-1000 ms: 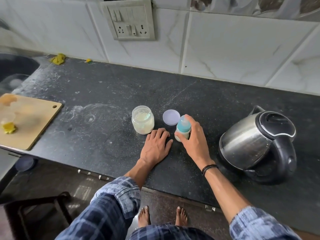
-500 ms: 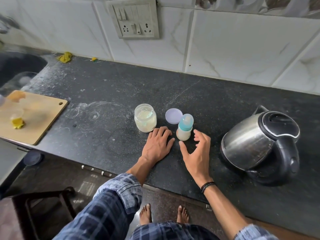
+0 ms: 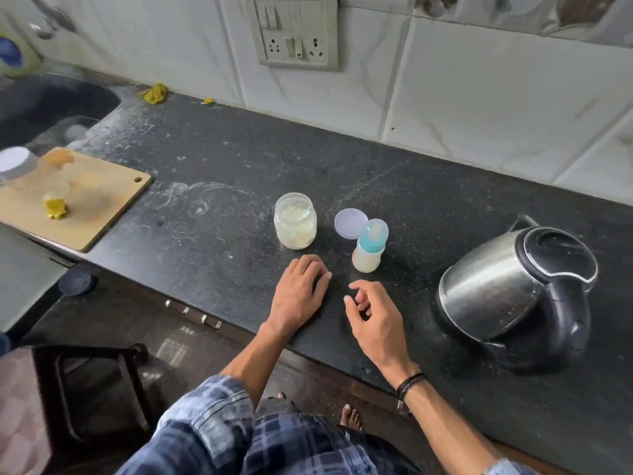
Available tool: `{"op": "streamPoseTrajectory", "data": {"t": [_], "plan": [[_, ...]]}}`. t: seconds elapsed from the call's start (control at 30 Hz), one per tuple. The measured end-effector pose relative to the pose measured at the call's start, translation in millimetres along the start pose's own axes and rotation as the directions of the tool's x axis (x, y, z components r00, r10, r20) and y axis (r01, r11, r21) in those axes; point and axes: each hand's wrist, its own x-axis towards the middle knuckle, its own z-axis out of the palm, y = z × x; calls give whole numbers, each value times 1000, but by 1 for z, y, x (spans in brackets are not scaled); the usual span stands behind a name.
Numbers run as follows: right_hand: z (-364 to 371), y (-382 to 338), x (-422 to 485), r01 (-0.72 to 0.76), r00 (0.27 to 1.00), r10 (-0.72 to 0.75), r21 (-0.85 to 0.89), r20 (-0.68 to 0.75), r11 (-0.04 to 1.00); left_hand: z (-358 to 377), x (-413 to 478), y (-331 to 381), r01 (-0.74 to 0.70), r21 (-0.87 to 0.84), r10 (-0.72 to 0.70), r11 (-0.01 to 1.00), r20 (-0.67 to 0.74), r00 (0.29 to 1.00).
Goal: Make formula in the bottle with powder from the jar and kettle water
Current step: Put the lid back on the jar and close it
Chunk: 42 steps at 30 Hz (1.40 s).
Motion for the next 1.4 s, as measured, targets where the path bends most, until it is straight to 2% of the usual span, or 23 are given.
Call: {"op": "streamPoseTrajectory", "data": {"t": [0.1,0.17,0.27,0.33,0.43,0.63,0.83,1.0,1.13,1.33,1.4], "plan": [[11,-10,7,29,998,-28,-17,62,999,-10,-5,-5,43,-14,-44,999,-39,998],[22,-20,17,-8,994,16,-75,108,997,-18,-2,-10,98,-51,-101,994,-55,993],[41,-32,41,-149,979,172,-191,109,970,-32,12,-20,208,-107,-212,972,-35,977],[53,-38,62,-280,935,326,-272,139,920,-42,20,-32,246,-118,-252,962,-37,967],[69,-42,89,-384,868,473,-396,154,834,-56,24,-53,264,-124,-269,956,-24,963],[89,-38,122,-488,769,626,-512,130,706,-76,24,-90,272,-134,-261,953,93,961],[95,-39,135,-533,746,660,-512,92,674,-82,34,-104,277,-185,-264,943,96,960],[92,-45,125,-503,769,633,-528,88,684,-78,38,-112,329,-294,-320,897,80,944],[88,-49,105,-451,780,614,-572,120,685,-78,42,-111,364,-458,-332,811,151,931],[80,-58,88,-306,766,596,-679,241,668,-69,49,-97,338,-489,-266,804,213,940],[78,-59,86,-261,792,552,-672,262,693,-67,54,-91,338,-492,-266,802,213,940]]}}
